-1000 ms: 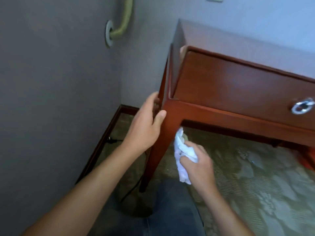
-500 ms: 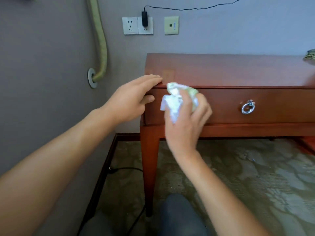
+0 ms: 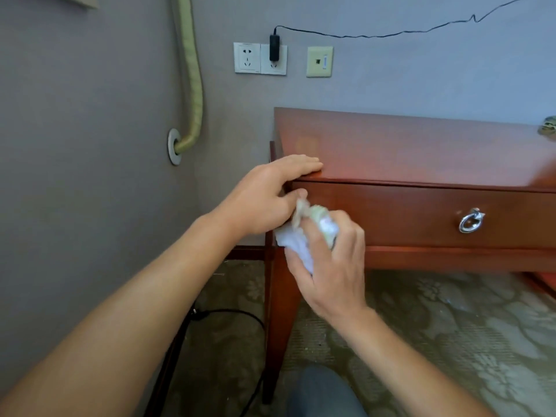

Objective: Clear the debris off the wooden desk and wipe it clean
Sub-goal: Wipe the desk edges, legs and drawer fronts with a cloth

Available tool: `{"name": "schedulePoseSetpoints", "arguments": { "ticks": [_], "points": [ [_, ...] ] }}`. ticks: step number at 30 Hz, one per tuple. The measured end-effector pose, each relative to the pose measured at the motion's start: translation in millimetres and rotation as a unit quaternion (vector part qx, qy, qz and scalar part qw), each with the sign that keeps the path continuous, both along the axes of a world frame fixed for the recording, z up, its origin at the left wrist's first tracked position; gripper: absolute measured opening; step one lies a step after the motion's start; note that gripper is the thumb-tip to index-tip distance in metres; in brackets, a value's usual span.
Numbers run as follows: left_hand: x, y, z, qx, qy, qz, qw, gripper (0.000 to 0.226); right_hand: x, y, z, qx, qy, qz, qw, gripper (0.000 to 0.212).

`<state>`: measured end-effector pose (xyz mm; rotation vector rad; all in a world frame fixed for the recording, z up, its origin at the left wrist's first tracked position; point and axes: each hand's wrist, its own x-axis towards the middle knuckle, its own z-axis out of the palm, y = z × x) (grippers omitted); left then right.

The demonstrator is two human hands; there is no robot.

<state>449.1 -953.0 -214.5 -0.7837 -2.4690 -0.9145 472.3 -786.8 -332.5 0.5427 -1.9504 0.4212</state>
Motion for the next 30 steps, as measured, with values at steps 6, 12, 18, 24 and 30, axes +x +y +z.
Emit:
{"name": "schedulePoseSetpoints", "arguments": {
  "ticks": [6, 12, 18, 24, 30],
  "points": [
    [-1, -6, -2, 0.004, -0.014, -0.025, 1.000, 0.078, -8, 57, 35, -0.150, 0.008, -0.110, 0.983, 0.044],
    [0, -14, -1, -0.046, 0.006, -0.055, 0.997, 0.086, 0, -12, 11, 0.014, 0.007, -0.050, 0.999, 0.050],
    [-4, -19, -5, -0.043, 0.030, -0.063, 0.997, 0.098, -4, 55, 33, -0.045, 0.022, -0.140, 0.989, 0.044],
    [-7, -19, -6, -0.025, 0.027, -0.088, 0.995, 0.089, -8, -21, 28, -0.158, 0.031, -0.125, 0.979, 0.049],
    [-7, -17, -4, -0.015, 0.026, -0.073, 0.997, 0.098, -5, 49, 20, 0.005, 0.025, -0.130, 0.991, 0.046]
  ]
}}
